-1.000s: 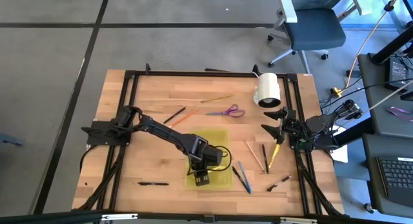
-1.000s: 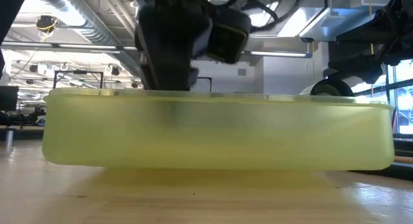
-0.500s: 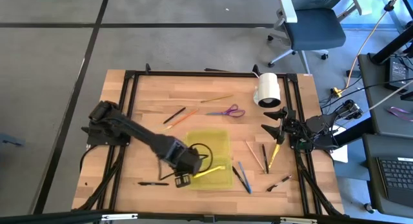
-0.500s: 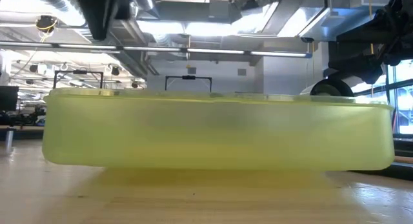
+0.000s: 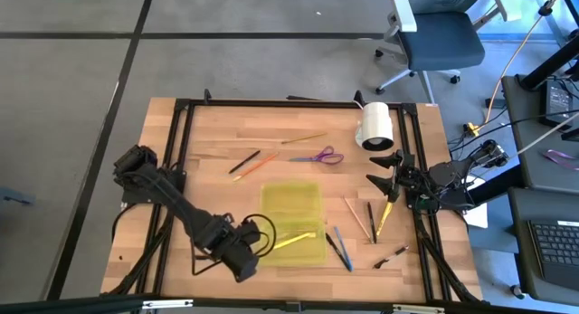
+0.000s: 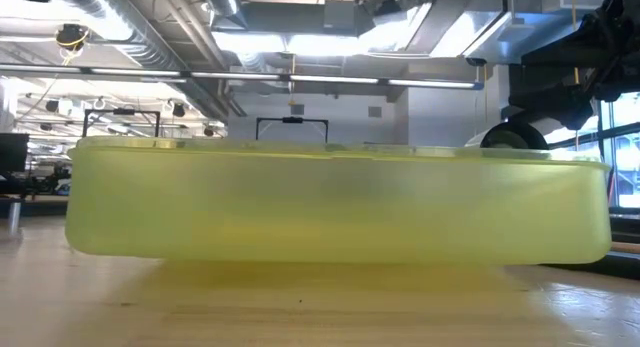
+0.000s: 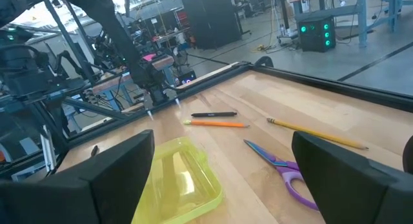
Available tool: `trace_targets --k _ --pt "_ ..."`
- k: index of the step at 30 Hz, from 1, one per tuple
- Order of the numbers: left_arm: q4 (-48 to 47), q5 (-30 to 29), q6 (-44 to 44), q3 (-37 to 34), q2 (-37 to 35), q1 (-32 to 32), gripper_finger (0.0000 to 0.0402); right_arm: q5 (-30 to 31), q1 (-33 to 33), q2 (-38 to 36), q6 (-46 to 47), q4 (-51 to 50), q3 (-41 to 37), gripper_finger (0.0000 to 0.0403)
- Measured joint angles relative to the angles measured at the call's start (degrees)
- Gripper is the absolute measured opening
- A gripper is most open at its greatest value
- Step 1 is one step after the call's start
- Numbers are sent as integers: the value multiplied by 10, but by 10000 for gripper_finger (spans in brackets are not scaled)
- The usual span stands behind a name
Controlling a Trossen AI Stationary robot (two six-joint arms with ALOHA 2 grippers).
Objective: Pick & place school supplies into a supply box
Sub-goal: Put the black pen into the yellow supply box
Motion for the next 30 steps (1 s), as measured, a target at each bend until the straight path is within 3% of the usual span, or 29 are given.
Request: trace_targets --k 9,15,26,30 --pt "22 0 -15 0 8 -23 200 0 0 0 1 0 0 369" --pt "71 -3 -30 0 7 -22 203 0 0 0 2 0 0 369" --pt "51 3 -60 -22 6 -47 201 0 0 0 2 0 0 369" --pt "52 53 -96 -68 6 -62 200 0 0 0 1 0 0 369"
